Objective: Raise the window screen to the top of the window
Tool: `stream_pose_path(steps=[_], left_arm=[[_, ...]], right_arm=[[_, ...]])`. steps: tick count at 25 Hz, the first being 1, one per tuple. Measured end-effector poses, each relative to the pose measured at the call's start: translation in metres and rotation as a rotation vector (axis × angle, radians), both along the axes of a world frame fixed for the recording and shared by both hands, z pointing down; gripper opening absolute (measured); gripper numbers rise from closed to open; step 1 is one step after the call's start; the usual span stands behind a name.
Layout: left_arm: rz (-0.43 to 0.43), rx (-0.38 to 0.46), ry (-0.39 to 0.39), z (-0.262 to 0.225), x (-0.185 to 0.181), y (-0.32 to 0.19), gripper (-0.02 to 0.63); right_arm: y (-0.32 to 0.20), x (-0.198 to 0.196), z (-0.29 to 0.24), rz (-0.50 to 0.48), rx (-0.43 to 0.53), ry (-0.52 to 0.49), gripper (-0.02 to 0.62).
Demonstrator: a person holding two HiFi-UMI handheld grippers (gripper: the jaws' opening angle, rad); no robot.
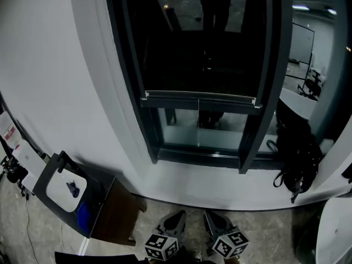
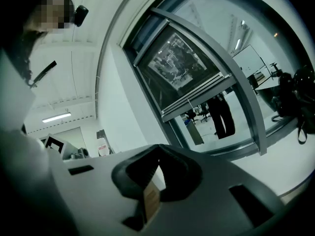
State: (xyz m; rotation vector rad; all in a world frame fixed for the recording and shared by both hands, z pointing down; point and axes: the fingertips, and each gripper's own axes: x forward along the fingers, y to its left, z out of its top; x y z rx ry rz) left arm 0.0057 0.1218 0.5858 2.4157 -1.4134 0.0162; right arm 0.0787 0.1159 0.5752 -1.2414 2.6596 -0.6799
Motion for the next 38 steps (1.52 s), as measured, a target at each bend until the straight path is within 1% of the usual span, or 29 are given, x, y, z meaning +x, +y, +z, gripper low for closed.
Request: stream_pose_path(steps=[2,5,8,12,17,20,25,29,31,32,36,38], left_arm=[[-0.010,-0.006,0.012,0.001,-0.004,-0.022,0.002],[-0.012,-0.008,0.022,0.007,-0.009,-0.061,0.002],[0.010,0.002,0.035,0.007,-0.013,-0.108,0.002],[0.038,0.017,0.058,-0.004,-0.023,-0.174,0.002],[0.082,0.035,0.050,-0.014,-0.037,-0.255,0.002],[0.115,0.043,0.052,-0.016,-0.045,-0.294,0.002],[0.145,0.054,0.050,-0.015,-0.061,-0.344,0.002],[0.134,0.079,0.039,-0.021,-0.074,-0.380,0.002],[0.138,0.109,0.016,-0.029,-0.078,-0.397,0.002],[0.143,0.130,-0.009,-0.034,-0.079,-0.405,0.002],[0.176,0.241,-0.175,-0.057,-0.086,-0.444,0.002],[0.186,0.277,-0.229,-0.073,-0.094,-0.466,0.002]], right_arm=[[-0.018,-0.002,0.002,-0.012,-0.009,-0.009,0.009],[-0.050,-0.003,0.005,-0.014,0.001,0.008,0.009],[-0.093,-0.002,0.004,0.009,0.006,0.021,0.009],[-0.154,-0.009,-0.010,0.044,0.025,0.038,0.009],[-0.227,-0.026,-0.024,0.091,0.051,0.067,0.009],[-0.264,-0.037,-0.025,0.115,0.062,0.084,0.009],[-0.305,-0.046,-0.023,0.163,0.073,0.112,0.009],[-0.328,-0.044,-0.025,0.188,0.094,0.180,0.009],[-0.339,-0.040,-0.030,0.192,0.117,0.217,0.009],[-0.345,-0.040,-0.035,0.182,0.134,0.247,0.009],[-0.372,-0.028,-0.050,0.158,0.191,0.425,0.011],[-0.390,-0.022,-0.066,0.148,0.233,0.467,0.011]])
